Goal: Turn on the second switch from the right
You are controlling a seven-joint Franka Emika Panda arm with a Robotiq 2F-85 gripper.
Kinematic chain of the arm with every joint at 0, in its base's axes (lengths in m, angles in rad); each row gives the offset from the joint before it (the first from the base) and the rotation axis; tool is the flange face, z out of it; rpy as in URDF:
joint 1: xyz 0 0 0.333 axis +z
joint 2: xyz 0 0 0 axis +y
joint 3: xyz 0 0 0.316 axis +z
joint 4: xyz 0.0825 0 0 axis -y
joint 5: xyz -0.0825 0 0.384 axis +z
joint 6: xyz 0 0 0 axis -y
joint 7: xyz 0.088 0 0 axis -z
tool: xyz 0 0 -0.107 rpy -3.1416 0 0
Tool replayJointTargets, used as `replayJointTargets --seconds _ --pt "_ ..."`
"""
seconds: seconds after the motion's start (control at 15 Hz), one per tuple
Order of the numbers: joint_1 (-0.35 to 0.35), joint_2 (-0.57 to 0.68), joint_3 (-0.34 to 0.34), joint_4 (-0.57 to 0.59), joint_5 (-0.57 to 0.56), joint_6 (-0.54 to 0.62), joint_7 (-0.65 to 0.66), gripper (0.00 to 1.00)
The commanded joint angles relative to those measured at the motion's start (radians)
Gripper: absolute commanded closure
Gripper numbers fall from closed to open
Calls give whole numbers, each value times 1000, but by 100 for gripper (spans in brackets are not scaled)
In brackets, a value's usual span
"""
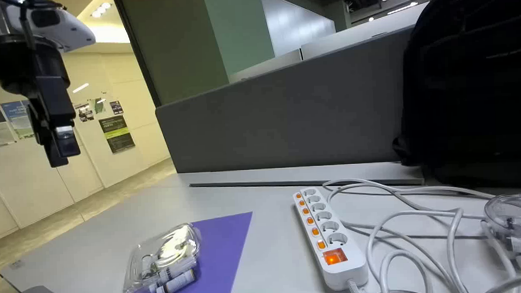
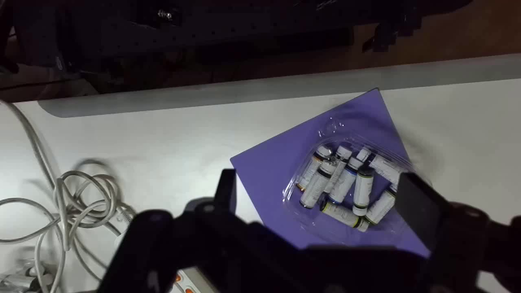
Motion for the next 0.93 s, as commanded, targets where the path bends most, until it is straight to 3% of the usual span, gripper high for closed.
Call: replayJointTargets --seconds 0.0,0.6,0.87 --pt "14 3 -14 1 -8 0 7 0" --pt "14 3 -14 1 -8 0 7 0" --pt "-49 -22 -31 -19 -58 111 65 0"
